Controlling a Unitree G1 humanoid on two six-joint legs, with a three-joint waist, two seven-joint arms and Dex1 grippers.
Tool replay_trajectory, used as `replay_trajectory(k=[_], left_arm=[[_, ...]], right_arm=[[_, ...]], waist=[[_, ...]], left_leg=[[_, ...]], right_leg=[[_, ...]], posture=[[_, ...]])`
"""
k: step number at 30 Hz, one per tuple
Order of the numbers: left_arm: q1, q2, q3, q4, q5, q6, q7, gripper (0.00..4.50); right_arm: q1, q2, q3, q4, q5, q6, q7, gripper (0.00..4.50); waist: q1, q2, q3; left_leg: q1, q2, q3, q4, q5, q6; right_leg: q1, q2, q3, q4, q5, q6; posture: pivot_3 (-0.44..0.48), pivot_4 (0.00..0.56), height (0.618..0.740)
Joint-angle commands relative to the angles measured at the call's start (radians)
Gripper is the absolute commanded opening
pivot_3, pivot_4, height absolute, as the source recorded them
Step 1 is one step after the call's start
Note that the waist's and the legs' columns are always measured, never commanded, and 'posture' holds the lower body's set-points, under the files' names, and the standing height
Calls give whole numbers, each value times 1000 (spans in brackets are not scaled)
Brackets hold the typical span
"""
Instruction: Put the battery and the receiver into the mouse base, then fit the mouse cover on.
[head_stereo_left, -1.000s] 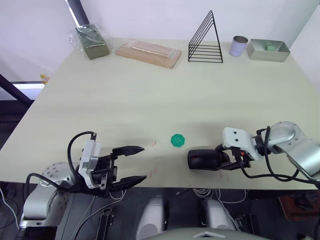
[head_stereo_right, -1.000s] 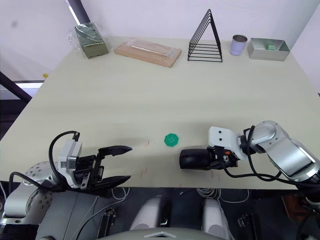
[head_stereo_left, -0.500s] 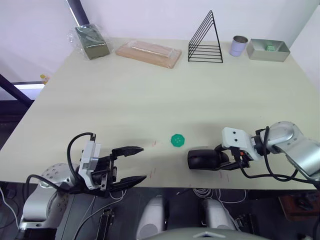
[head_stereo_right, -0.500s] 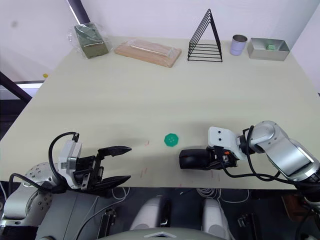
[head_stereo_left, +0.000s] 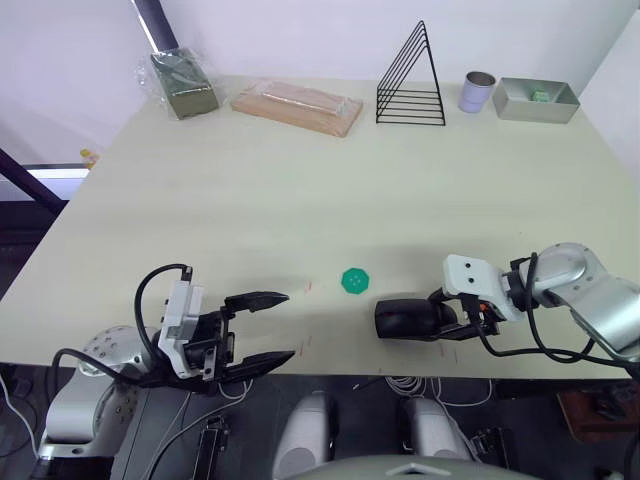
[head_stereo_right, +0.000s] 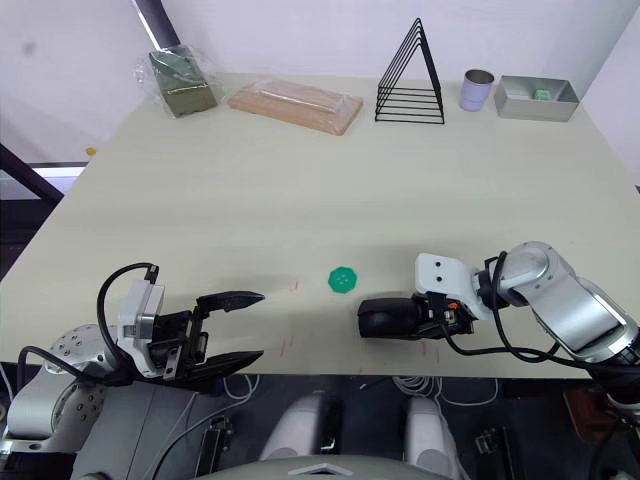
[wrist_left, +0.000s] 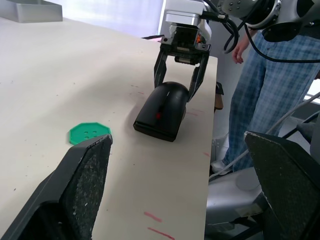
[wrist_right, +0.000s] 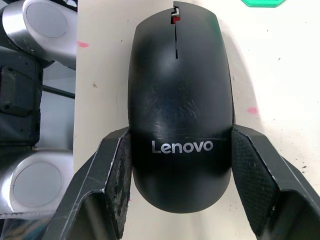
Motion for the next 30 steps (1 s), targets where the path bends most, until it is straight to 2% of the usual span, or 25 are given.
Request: replay_trajectory(k=[1, 17, 20, 22, 30], left_arm=[[1, -2, 0, -29, -3, -13, -1, 4500], [-2, -7, -4, -26, 3, -15, 1, 4500], [-3, -8, -4, -25, 3, -15, 1, 4500], [-4, -8, -3, -23, 4, -17, 0, 4500], [-4, -9, -2, -20, 7, -20, 1, 4500]], right_arm=[[-14, 1, -16, -19, 10, -3, 7, 2286], [-10, 1, -15, -14, 5, -12, 6, 2286], [-12, 3, -13, -15, 6, -11, 6, 3825], [-12, 5, -14, -16, 5, -11, 5, 4447], [-13, 14, -36, -22, 14, -26, -3, 4447]], waist=[[0, 0, 0], [0, 0, 0], [0, 0, 0], [1, 0, 0], [0, 0, 0]], left_leg=[[0, 0, 0, 0, 0, 0], [0, 0, 0, 0, 0, 0], [0, 0, 0, 0, 0, 0], [0, 0, 0, 0, 0, 0], [0, 0, 0, 0, 0, 0]], right_leg=[[0, 0, 0, 0, 0, 0], [0, 0, 0, 0, 0, 0], [0, 0, 0, 0, 0, 0], [0, 0, 0, 0, 0, 0], [0, 0, 0, 0, 0, 0]], posture=[[0, 150, 740], [0, 150, 740], [0, 150, 740], [0, 150, 740], [0, 150, 740]])
